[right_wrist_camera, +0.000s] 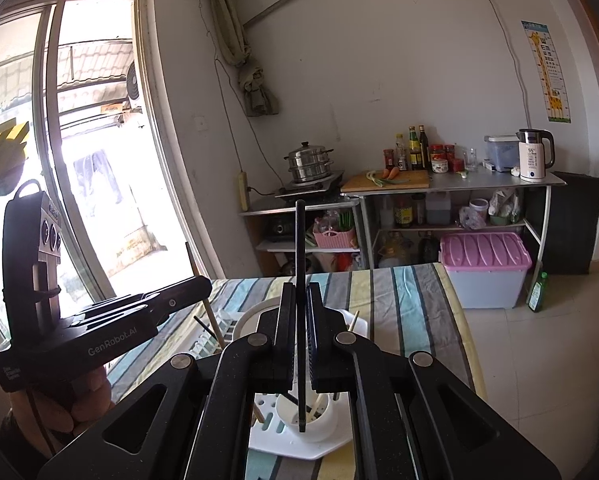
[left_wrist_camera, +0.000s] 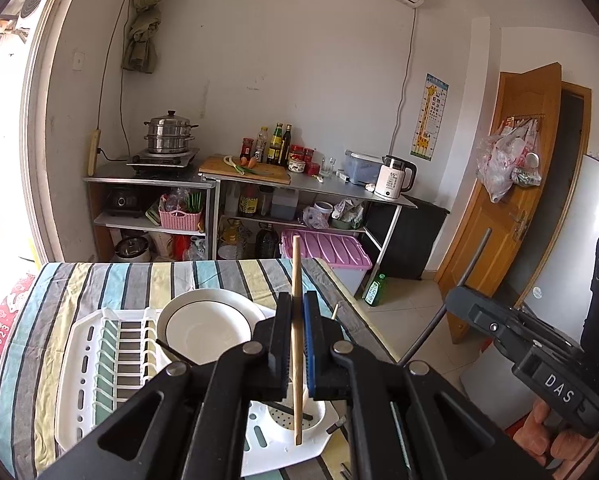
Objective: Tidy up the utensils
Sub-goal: 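Lift both held chopsticks and carry them over the white cup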
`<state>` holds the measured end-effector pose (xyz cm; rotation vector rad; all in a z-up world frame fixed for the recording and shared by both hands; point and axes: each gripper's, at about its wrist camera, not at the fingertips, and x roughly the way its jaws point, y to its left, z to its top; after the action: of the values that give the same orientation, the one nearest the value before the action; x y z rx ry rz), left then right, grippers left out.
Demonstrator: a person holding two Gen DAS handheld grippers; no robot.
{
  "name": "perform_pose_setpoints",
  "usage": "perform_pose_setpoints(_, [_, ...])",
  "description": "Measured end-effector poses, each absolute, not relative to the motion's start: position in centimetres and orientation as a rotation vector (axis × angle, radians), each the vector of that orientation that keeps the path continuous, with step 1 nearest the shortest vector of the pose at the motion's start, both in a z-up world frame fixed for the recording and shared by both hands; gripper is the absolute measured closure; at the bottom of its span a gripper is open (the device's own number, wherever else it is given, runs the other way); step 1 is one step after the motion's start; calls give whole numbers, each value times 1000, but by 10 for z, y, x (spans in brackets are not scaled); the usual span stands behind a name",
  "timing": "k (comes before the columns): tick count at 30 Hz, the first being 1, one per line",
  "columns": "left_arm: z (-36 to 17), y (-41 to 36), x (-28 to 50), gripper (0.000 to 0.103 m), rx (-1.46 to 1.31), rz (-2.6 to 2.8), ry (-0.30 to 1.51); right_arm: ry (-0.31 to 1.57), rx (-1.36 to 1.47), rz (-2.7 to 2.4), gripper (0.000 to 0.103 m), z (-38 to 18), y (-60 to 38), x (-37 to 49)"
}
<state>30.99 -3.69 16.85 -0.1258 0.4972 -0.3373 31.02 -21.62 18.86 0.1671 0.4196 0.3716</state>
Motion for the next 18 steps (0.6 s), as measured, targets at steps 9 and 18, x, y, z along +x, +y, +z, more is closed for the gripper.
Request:
perform_pose_setpoints(9, [141,-41,340,97,-159,-334,528,460,193,365,98,167,-217,343])
perform_pose_setpoints(18, [103,-38,354,97,-186,-327,599,563,212,356,98,127,-216,367])
